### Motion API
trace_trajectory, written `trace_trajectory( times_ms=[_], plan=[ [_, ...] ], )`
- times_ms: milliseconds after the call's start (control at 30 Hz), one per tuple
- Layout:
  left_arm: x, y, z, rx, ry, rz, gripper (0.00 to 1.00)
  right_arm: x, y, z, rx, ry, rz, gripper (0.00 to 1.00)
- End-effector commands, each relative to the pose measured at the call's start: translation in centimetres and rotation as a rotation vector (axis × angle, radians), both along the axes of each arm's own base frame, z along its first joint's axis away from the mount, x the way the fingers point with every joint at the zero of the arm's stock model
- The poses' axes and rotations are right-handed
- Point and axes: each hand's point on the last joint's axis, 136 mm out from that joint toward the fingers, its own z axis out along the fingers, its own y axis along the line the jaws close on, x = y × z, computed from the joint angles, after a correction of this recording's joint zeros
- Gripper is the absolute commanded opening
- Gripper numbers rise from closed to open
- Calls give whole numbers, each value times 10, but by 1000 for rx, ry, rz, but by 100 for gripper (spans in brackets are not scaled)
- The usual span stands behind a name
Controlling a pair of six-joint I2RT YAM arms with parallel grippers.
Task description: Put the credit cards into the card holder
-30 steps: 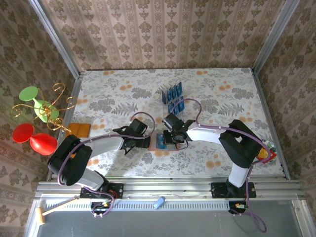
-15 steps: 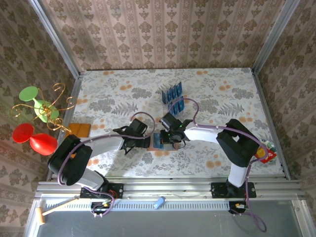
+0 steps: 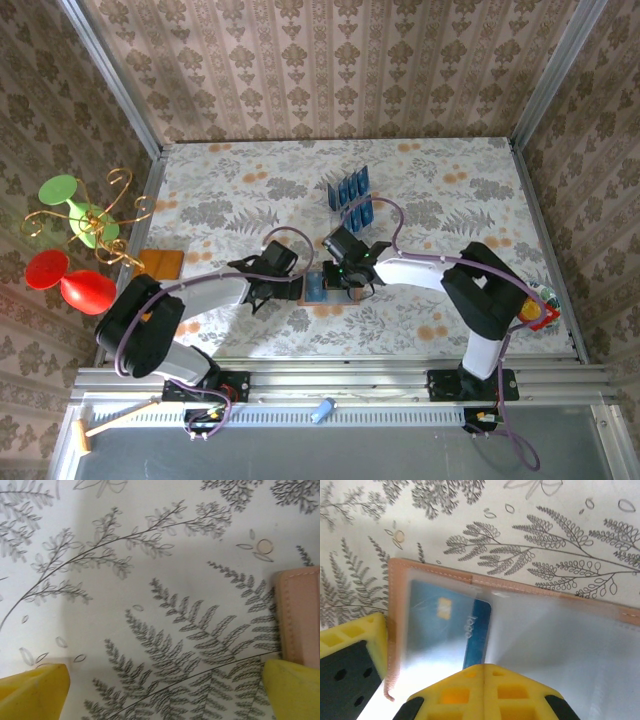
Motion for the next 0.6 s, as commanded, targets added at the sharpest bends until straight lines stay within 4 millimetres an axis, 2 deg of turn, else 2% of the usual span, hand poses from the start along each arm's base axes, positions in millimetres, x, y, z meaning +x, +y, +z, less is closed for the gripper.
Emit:
trace_trajectory(
  times_ms=[0, 167, 333, 567],
  plan=[
    [2, 21, 12, 34, -29, 75, 100, 1, -11, 17, 8, -34, -32, 7],
    [4, 25, 14, 24, -31, 85, 100, -1, -15, 10, 3, -21, -33, 6],
    [5, 18, 5, 22, -5, 63, 100, -3, -3, 6, 29, -2, -9, 4],
    [9, 12, -2, 20, 8, 50, 100, -1, 4, 1, 25, 8, 1, 3]
  ],
)
